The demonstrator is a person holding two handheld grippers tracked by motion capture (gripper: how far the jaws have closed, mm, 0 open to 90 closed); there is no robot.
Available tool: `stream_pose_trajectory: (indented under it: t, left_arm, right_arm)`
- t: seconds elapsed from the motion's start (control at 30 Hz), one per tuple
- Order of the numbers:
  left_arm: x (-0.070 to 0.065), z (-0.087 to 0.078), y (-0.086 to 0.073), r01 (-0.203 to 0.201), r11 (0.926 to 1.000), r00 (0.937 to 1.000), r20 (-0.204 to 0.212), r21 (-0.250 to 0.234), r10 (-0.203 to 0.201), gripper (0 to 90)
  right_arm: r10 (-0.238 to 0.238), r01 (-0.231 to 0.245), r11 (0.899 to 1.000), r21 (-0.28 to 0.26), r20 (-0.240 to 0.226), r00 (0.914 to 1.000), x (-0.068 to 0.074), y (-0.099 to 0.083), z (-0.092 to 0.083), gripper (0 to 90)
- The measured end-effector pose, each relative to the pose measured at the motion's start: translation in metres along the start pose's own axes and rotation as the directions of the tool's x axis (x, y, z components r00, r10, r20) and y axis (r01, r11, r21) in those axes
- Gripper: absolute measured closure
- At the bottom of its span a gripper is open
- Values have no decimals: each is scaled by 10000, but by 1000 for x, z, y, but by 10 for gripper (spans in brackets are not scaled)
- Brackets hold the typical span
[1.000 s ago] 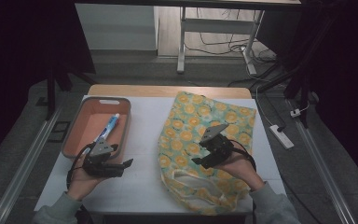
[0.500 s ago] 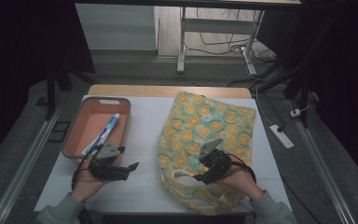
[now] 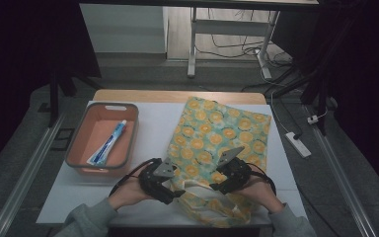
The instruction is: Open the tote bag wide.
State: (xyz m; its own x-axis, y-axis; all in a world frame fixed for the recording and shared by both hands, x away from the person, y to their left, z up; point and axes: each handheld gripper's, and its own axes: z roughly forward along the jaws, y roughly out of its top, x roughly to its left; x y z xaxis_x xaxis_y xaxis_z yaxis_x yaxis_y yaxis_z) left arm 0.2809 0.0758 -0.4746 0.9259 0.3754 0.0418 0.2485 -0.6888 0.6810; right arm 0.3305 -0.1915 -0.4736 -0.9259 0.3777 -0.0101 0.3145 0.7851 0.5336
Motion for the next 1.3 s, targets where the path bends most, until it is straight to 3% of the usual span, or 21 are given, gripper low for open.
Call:
stream_pose_trajectory:
  t: [0.1, 0.13, 0.2, 0.27, 0.37, 0.4, 0.5, 0.53, 0.57, 0.63, 0.77, 0.93, 1.0, 1.03, 1.13, 1.23, 1.3]
  left_arm:
    - [0, 13, 8, -339, 9984, 9993, 151, 446, 332, 229]
    - [2, 17, 9, -411, 9975, 9990, 204, 578, 400, 289]
    - [4, 23, 8, -539, 9949, 9982, 314, 847, 514, 452]
    - [4, 24, 6, -563, 9928, 9984, 0, 1054, 566, 650]
    - [10, 18, 4, -235, 9953, 9993, -279, 937, 263, 856]
    - [10, 18, 4, -235, 9953, 9993, -279, 937, 263, 872]
    - [18, 8, 2, 265, 9981, 9994, -227, 553, -253, 879]
    - [23, 1, 1, 636, 9977, 9979, -171, 238, -632, 879]
    - [23, 1, 1, 636, 9977, 9979, -171, 238, -632, 879]
    - [28, -6, 1, 960, 9952, 9951, -227, -189, -964, 880]
    - [35, -20, 1, 1411, 9848, 9884, -424, -1015, -1459, 881]
    - [36, -23, 1, 1509, 9819, 9865, -462, -1142, -1570, 881]
    - [37, -23, 1, 1524, 9818, 9864, -448, -1131, -1583, 881]
    - [37, -23, 1, 1550, 9813, 9860, -439, -1140, -1608, 881]
    - [38, -23, 1, 1660, 9794, 9845, -383, -1151, -1713, 881]
    - [40, -22, 1, 1769, 9776, 9827, -342, -1143, -1818, 881]
    - [41, -22, 0, 1850, 9759, 9815, -283, -1153, -1894, 881]
  right_arm:
    - [48, -48, 10000, -78, 29, 10000, 0, -1, -2, 327]
    - [68, -67, 9999, -103, 58, 10000, 0, -1, -2, 327]
    - [84, -82, 9999, -140, 104, 9999, -1, -2, -4, 327]
    - [142, -137, 9996, -238, 184, 9997, -2, -3, -7, 327]
    - [347, -334, 9981, -522, 242, 9991, -5, -6, -15, 327]
    - [347, -334, 9981, -522, 242, 9991, -5, -6, -15, 327]
    - [734, -692, 9890, -1307, 276, 9969, -8, -12, -34, 330]
    - [865, -815, 9852, -1507, 269, 9959, -8, -14, -40, 330]
    - [977, -923, 9804, -1742, 225, 9950, -7, -16, -46, 332]
    - [1125, -1078, 9718, -2096, 108, 9936, -2, -21, -57, 332]
    - [1209, -1229, 9644, -2343, -230, 9924, 17, -30, -67, 325]
    - [1000, -1097, 9794, -1692, -652, 9929, 50, -42, -48, 278]
    - [937, -1018, 9832, -1514, -594, 9938, 56, -45, -43, 266]
    - [834, -849, 9871, -1354, -172, 9964, 66, -49, -36, 248]
    - [1050, -1028, 9856, -1343, 89, 9944, 72, -52, -27, 213]
    - [749, -730, 9951, -666, 268, 9968, 76, -51, -14, 178]
    - [733, -715, 9958, -570, 301, 9969, 77, -51, -10, 178]
